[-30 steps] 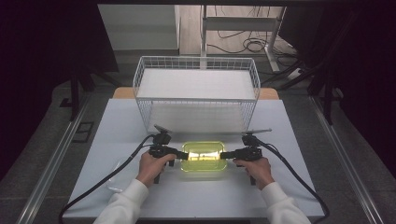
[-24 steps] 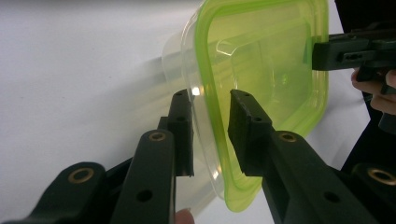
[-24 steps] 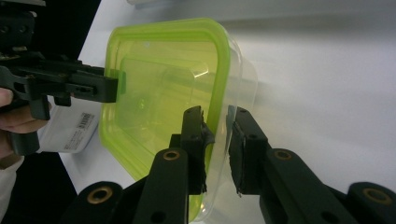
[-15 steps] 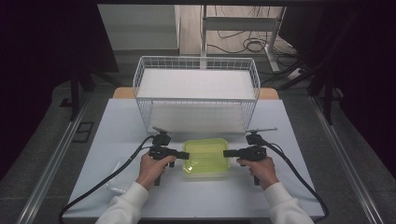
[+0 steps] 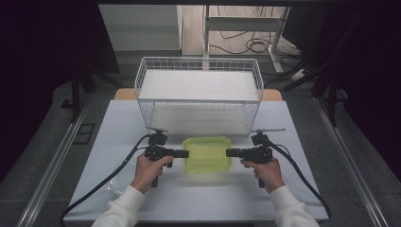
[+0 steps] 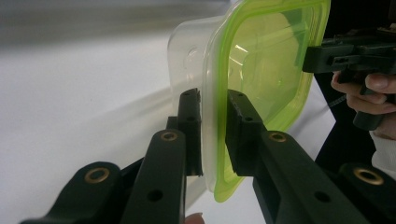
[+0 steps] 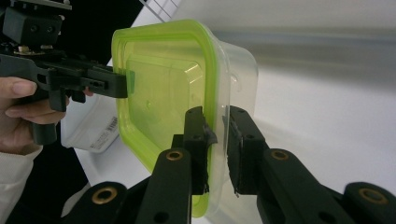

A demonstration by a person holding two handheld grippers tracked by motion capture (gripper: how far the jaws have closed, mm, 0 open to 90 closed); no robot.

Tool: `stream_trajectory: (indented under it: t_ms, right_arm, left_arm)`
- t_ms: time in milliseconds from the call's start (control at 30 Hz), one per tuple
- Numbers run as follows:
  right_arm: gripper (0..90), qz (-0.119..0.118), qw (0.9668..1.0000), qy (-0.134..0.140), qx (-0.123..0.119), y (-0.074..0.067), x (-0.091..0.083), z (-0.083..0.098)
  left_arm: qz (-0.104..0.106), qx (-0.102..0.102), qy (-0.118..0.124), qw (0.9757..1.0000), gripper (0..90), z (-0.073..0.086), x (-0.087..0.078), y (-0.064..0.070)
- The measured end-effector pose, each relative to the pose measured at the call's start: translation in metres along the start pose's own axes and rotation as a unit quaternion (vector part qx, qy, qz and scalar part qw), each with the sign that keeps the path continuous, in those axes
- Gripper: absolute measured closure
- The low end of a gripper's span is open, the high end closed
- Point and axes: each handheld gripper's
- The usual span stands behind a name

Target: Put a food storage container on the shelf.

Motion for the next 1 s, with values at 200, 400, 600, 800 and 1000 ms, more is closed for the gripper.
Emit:
stream_trajectory:
  t_ms: [200, 400, 600, 800, 1000]
  right_arm:
    - [78.5, -0.012, 0.9998, 0.010, -0.015, -0.008, -0.004, -0.002]
    - [78.4, -0.014, 0.9990, 0.023, -0.035, -0.020, -0.009, -0.006]
    - [78.3, -0.016, 0.9980, 0.033, -0.052, -0.027, -0.013, -0.010]
    - [78.2, -0.017, 0.9972, 0.041, -0.060, -0.032, -0.014, -0.012]
    - [78.3, -0.011, 0.9956, 0.054, -0.076, -0.040, -0.019, -0.017]
  left_arm:
    - [0.000, 0.013, 0.018, 0.9998, 77.8, -0.001, -0.013, 0.007]
    - [0.005, 0.023, 0.033, 0.9992, 78.1, -0.003, -0.023, 0.010]
    - [0.009, 0.030, 0.042, 0.9986, 78.2, -0.005, -0.029, 0.011]
    - [0.009, 0.036, 0.047, 0.9982, 78.5, -0.008, -0.034, 0.012]
    - [0.004, 0.045, 0.051, 0.9977, 78.8, -0.015, -0.040, 0.018]
Point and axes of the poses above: each handheld gripper's, and its own axes: x roughly forward along the jaws, z roughly out of its underside, y roughly to its right, and after that the axes turned 4 degrees about x, right-handed
